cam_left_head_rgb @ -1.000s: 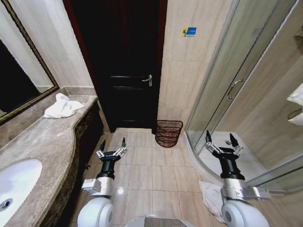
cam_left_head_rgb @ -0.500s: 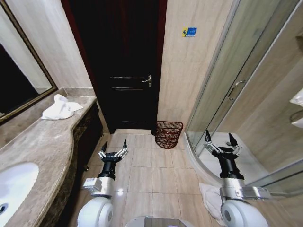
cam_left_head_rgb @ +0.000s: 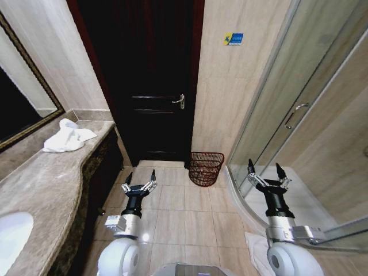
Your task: Discard the used towel into the hamper.
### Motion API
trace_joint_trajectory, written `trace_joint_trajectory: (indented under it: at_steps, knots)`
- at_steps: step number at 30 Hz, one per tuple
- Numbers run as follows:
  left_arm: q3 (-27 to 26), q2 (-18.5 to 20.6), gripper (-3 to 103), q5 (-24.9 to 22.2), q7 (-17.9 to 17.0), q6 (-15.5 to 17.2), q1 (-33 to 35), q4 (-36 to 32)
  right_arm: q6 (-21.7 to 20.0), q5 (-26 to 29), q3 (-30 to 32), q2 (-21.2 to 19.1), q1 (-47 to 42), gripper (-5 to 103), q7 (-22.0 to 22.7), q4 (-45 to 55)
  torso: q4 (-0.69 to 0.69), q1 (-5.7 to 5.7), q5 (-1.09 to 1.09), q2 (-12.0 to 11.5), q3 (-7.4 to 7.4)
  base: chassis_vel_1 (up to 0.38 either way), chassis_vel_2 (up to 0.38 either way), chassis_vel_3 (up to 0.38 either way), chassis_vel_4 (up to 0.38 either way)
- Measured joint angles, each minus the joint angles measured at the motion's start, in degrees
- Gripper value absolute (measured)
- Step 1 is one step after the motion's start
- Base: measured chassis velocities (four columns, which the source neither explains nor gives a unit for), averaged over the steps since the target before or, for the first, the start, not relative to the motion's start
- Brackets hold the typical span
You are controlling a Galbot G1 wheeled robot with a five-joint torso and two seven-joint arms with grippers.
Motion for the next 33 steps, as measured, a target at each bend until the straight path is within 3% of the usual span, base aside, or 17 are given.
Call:
trace_joint_trajectory:
  at_steps: [15, 20, 23, 27, 33]
  knots:
    - [0.2, -0.8, 100, -0.1, -0.6, 0.1, 0.6, -0.1, 0.7, -1.6, -0.3, 0.1, 0.3, 100, -0.9, -0.1, 0.01, 0.00, 0.02, 0.0, 0.00, -0.187, 0.176, 0.186, -0.185]
    - [0.0, -1.0, 100, -0.4, -0.6, -0.6, 0.6, -0.2, 3.6, -8.1, -0.3, 0.0, 0.5, 100, -1.7, -1.4, 0.00, 0.01, 0.03, 0.0, 0.00, -0.208, 0.228, 0.226, -0.220]
    - [-0.3, -1.0, 101, -0.5, -0.7, -0.8, 0.7, -0.2, 4.4, -9.4, -1.1, 0.1, 0.5, 100, -2.0, -1.6, -0.02, 0.10, -0.01, 0.0, 0.03, -0.171, 0.204, 0.155, -0.155]
    - [-0.4, -1.0, 100, -0.6, -1.6, -0.6, 1.0, -0.6, 4.8, -8.7, -1.6, 0.2, 0.6, 100, -2.2, -1.9, 0.04, 0.05, 0.01, 0.0, 0.02, -0.072, 0.111, 0.034, -0.041]
    - [-0.2, -1.2, 100, -0.6, -2.6, 0.1, 0.9, -1.2, 4.8, -5.7, -1.6, 0.0, 0.5, 100, -1.2, -1.8, -0.01, -0.07, 0.00, 0.0, -0.02, 0.019, -0.032, -0.019, 0.009]
